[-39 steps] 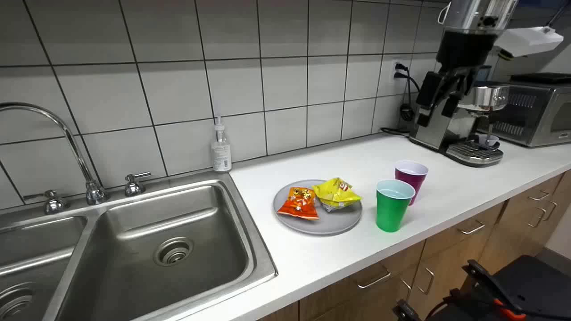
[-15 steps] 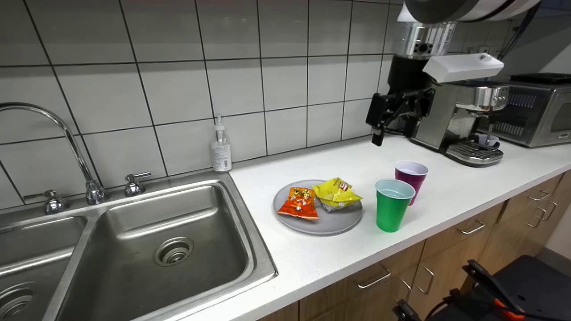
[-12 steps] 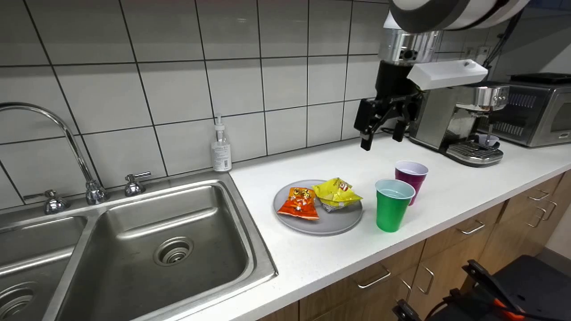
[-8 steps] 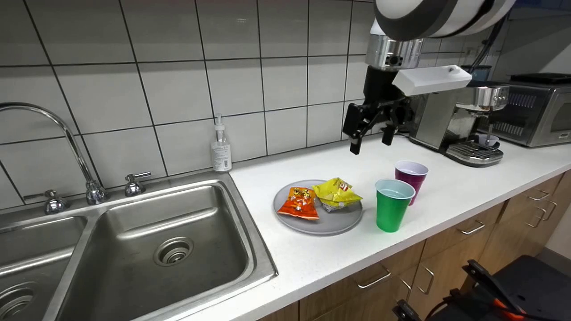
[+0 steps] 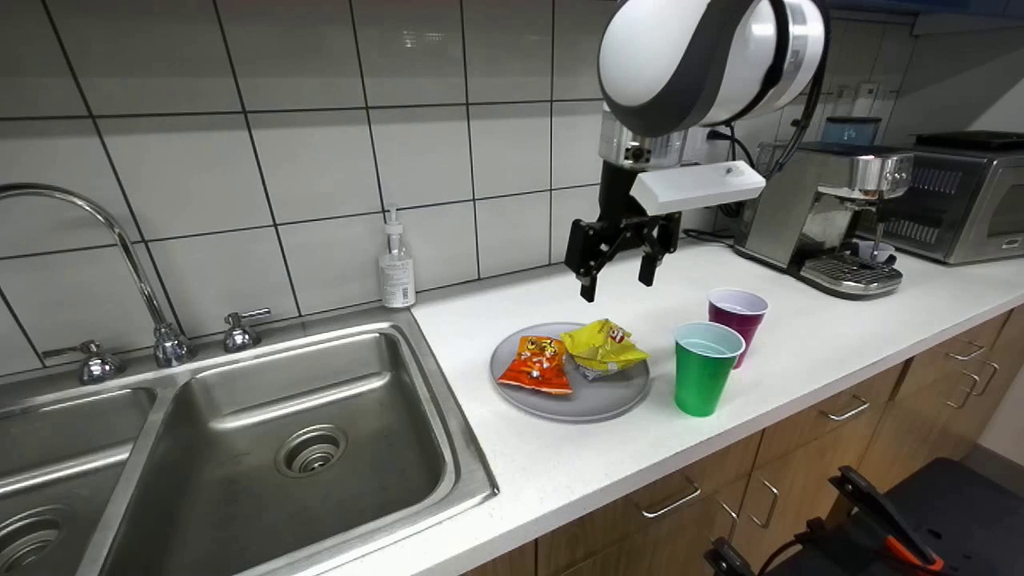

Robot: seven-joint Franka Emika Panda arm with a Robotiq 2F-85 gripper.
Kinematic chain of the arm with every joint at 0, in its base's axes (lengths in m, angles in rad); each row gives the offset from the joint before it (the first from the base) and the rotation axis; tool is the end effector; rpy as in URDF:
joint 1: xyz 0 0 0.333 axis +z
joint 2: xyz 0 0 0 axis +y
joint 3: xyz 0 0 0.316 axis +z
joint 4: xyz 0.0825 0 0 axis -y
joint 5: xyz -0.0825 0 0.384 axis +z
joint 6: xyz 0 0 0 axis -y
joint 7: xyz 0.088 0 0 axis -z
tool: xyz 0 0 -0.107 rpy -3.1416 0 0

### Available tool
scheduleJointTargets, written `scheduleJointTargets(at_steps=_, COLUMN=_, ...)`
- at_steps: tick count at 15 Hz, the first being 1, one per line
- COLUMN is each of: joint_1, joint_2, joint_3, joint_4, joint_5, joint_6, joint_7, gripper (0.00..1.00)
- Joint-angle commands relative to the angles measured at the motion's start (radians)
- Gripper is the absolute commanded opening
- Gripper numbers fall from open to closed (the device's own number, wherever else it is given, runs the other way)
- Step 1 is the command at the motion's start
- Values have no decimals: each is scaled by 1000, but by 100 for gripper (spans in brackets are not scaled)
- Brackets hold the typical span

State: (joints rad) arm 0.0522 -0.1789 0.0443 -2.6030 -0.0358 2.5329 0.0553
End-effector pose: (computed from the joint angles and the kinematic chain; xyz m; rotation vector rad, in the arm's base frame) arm 0.4366 0.0423 0.3267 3.1133 0.1077 0.1722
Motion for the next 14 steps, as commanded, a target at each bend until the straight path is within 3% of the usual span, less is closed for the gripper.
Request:
scheduleJointTargets(at_steps=1, joint_1=-7, joint_2=125, joint_3=32, joint_4=73, joint_5=-37, joint_6=47, joint_7=102, gripper=100)
scheduleJointTargets(at_steps=3, joint_1=-1, joint_2=90, joint_3=18, joint_4=40, joint_5=-11, joint_6=37, joint_7=54, gripper=100)
scheduleJointTargets(at_steps=14, joint_1=1, joint_2=140, joint_3=19, joint_4=71, joint_5=-12, joint_6=48, joint_7=70, gripper=100)
